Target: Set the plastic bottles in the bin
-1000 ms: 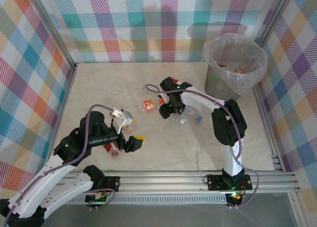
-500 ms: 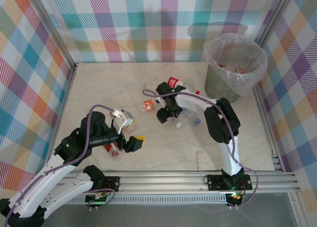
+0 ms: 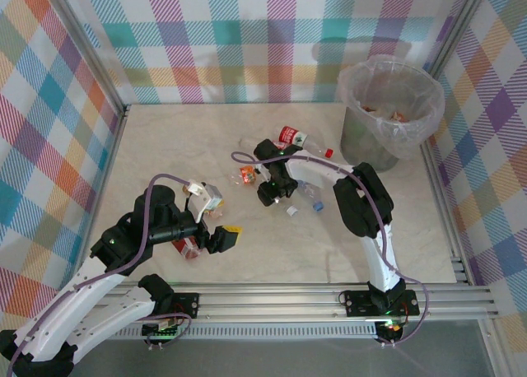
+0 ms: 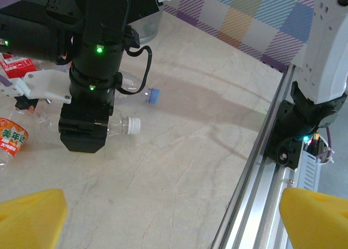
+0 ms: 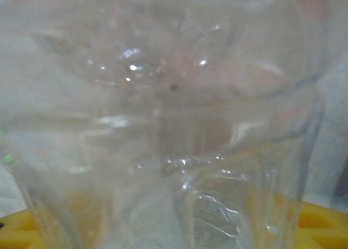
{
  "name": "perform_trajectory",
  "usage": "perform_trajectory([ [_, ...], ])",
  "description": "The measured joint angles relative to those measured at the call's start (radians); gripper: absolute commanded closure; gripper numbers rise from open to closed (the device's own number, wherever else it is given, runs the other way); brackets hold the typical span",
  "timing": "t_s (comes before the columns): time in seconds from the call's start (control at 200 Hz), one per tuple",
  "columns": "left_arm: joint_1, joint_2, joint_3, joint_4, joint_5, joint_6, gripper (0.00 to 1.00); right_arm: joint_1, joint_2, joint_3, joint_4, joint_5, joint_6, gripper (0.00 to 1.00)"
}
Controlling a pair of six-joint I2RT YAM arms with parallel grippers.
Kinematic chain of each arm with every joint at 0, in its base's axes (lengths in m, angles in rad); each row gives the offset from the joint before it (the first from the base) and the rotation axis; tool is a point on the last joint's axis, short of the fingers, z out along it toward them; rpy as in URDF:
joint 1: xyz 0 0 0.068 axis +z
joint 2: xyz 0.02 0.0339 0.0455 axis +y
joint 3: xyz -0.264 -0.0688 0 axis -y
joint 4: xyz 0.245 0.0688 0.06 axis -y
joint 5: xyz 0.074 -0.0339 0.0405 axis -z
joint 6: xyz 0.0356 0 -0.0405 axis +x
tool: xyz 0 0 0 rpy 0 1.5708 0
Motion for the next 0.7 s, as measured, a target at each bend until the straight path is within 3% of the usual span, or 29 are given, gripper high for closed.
perform_trajectory([
  [0.365,0.0,0.002,0.0,0.045,-0.007,-0.022,0.0,0.005,-0.168,-0.015,0.001,0.0,0.042,0.37],
  [0.7,0.0,0.08,0.0,0.232,-0.068,-0.093,0.0,0.005,-0.293,0.006,-0.008,0.0,0.076,0.38],
])
